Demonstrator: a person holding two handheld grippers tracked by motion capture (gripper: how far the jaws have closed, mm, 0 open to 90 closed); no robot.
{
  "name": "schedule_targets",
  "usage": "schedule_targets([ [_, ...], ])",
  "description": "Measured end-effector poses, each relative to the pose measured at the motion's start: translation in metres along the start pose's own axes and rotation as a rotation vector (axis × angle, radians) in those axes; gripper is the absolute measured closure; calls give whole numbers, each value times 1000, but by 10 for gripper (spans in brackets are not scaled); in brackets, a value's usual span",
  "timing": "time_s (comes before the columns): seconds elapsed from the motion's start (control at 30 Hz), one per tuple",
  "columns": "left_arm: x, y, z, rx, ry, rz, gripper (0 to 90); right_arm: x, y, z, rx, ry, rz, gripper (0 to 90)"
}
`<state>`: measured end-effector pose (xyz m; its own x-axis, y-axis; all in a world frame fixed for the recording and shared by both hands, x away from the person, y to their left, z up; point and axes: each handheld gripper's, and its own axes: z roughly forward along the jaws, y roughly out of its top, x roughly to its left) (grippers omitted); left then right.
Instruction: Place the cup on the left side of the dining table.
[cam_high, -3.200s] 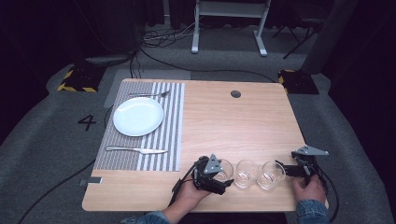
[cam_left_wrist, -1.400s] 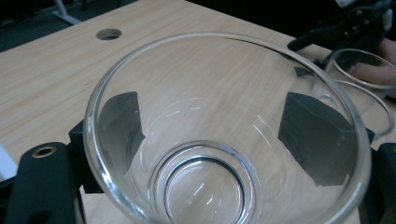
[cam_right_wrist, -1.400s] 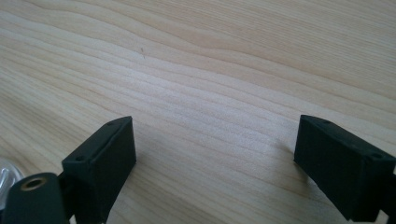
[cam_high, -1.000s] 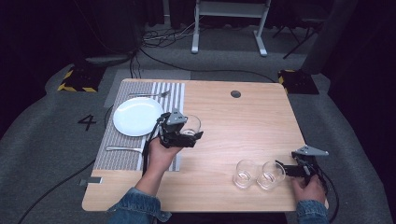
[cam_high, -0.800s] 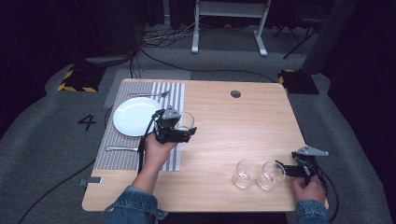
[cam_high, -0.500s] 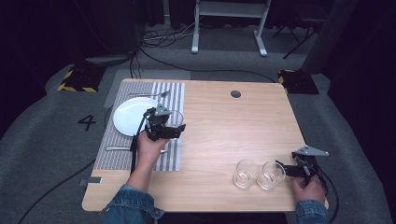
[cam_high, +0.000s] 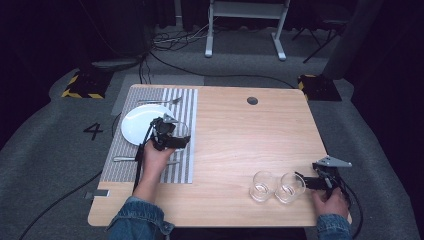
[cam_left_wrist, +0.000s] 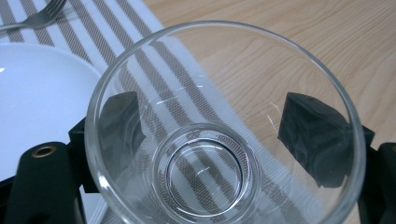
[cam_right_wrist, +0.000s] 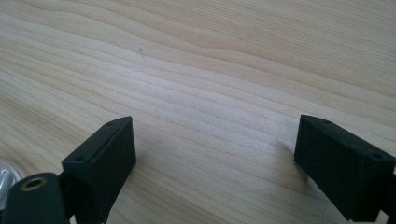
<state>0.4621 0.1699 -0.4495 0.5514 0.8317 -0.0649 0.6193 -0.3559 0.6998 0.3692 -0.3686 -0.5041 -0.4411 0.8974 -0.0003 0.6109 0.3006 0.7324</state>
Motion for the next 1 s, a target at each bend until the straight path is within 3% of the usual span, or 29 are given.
schedule_targets([
  [0.23, 7, -5, 8, 23, 15, -22, 190, 0, 0, 0, 0, -1, -1, 130],
  [0.4, 9, -7, 9, 26, 61, -38, 185, 0, 0, 0, 0, 0, 0, 130],
  [0.57, 7, -8, 6, 10, 75, -43, 161, 0, 0, 0, 0, 0, 0, 130],
  [0.7, 6, -6, 1, -32, 81, -70, 139, 0, 0, 0, 0, 0, 0, 130],
  [0.77, 5, -4, -1, -48, 80, -78, 81, 0, 0, 0, 0, 0, 0, 130],
  [1.0, 3, -7, -22, -97, 87, -90, 12, 0, 0, 0, 0, 2, -3, 130],
])
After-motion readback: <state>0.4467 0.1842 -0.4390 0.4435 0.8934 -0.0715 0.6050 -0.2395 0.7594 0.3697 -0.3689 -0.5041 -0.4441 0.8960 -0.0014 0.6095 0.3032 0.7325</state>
